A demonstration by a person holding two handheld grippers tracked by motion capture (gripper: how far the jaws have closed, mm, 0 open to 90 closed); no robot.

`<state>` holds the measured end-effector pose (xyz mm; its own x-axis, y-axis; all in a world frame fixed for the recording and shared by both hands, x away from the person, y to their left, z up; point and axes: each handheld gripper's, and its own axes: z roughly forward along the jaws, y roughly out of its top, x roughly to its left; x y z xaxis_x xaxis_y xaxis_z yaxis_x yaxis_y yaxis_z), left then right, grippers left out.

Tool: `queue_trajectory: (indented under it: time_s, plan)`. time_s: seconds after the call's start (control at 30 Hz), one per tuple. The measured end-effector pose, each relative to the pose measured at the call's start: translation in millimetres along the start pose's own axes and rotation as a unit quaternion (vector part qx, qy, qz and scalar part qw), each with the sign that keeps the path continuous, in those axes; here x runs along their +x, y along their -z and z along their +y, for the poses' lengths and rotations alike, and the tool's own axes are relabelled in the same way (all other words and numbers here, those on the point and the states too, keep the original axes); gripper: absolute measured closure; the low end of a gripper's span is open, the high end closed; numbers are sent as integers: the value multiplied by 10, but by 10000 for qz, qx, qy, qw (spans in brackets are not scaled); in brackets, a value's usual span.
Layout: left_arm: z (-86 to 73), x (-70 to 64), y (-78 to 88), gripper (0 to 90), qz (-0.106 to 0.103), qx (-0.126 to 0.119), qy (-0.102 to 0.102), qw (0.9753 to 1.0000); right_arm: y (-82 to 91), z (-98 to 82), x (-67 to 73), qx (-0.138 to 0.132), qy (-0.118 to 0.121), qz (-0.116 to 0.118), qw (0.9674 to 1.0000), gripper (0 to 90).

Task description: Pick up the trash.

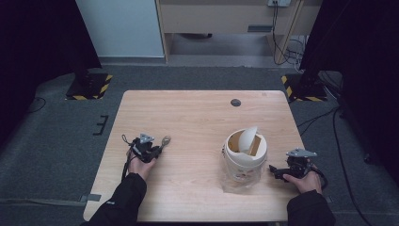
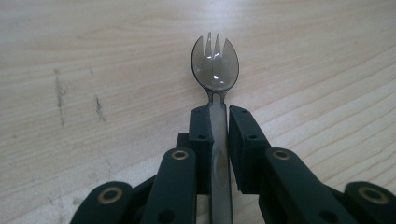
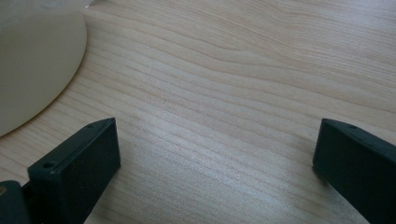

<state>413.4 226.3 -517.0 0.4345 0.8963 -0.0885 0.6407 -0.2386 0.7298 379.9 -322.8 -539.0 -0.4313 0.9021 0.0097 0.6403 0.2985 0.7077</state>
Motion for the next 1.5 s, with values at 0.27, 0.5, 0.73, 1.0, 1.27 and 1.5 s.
queue_trajectory:
  time_s: [0.27, 0.5, 0.73, 1.0, 1.27, 1.5]
  plan:
    - [90, -26, 181, 795, -195, -497, 41, 9986, 27, -7, -34, -48, -14, -6, 10000, 84]
    - [150, -37, 371, 795, -300, -911, 16, 9954, 84, 21, -83, 21, -123, -46, 9999, 211]
    - [205, -26, 585, 795, -398, -1387, 41, 9895, 195, 116, -90, -298, -148, -138, 9993, 243]
    - [327, -116, 813, 794, -547, -1929, -67, 9797, 403, 271, -83, -867, -322, -270, 9953, 264]
    - [449, -267, 1032, 795, -712, -2441, -277, 9667, 666, 436, -75, -1463, -499, -295, 9875, 274]
    - [550, -371, 1210, 795, -863, -2772, -399, 9561, 869, 626, 2, -1874, -488, -195, 9809, 279]
